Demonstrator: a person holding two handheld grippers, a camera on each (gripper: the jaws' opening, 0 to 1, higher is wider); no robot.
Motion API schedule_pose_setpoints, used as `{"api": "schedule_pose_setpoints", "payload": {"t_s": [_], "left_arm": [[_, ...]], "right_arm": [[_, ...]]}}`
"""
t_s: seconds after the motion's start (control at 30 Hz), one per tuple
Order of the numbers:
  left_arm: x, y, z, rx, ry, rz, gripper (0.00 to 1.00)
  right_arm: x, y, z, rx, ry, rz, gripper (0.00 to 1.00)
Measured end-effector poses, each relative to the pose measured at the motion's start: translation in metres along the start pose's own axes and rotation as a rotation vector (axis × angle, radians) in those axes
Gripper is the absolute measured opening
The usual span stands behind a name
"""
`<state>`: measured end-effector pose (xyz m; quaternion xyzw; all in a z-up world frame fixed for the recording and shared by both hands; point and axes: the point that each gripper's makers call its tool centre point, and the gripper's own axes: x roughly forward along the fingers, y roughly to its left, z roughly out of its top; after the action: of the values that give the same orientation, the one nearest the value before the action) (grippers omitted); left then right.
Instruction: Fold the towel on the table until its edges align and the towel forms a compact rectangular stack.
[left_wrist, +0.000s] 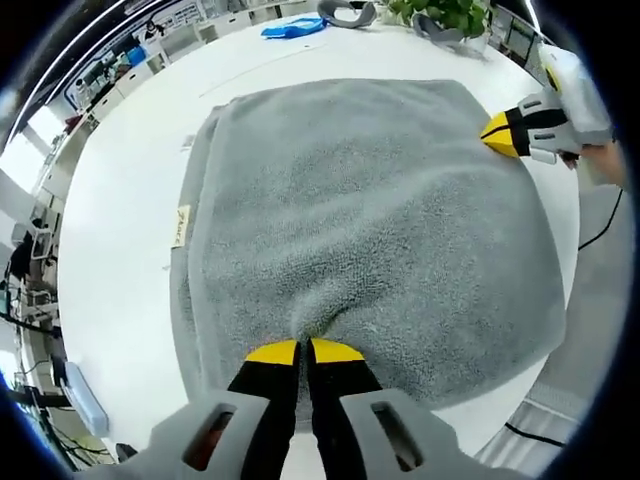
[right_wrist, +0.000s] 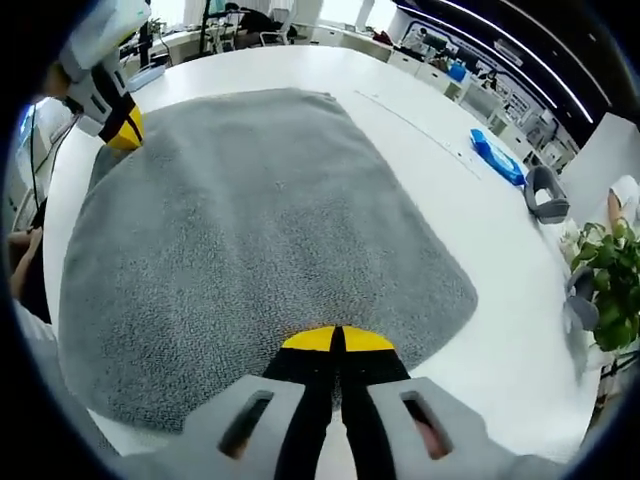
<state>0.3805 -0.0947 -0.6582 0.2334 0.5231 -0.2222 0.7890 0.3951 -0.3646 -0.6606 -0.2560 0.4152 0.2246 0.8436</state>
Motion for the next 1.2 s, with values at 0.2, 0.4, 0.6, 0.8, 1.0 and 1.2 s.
{"api": "schedule_pose_setpoints", "payload": {"t_s": [0.2,0.4,0.6,0.8,1.0,1.2], "left_arm": [[0.002,0.002,0.005,0.017,0.0,-0.003,0.03],[0.005,0.005,0.011,0.029,-0.017,-0.011,0.03],[0.008,0.008,0.019,0.05,-0.039,-0.021,0.03],[0.011,0.01,0.025,0.084,-0.034,-0.016,0.03],[0.014,0.012,0.03,0.124,-0.023,-0.006,0.03],[0.015,0.015,0.035,0.137,-0.027,-0.01,0.03]], "right_arm": [[-0.001,0.001,-0.002,0.022,-0.007,-0.001,0.0],[-0.003,0.003,-0.004,0.053,-0.02,-0.001,0.0],[-0.006,0.006,-0.007,0.077,-0.02,-0.001,0.0],[-0.009,0.009,-0.011,0.09,-0.022,-0.001,0.0],[-0.013,0.012,-0.014,0.094,-0.025,0.004,0.0],[-0.017,0.018,-0.018,0.091,-0.016,0.022,0.0]]}}
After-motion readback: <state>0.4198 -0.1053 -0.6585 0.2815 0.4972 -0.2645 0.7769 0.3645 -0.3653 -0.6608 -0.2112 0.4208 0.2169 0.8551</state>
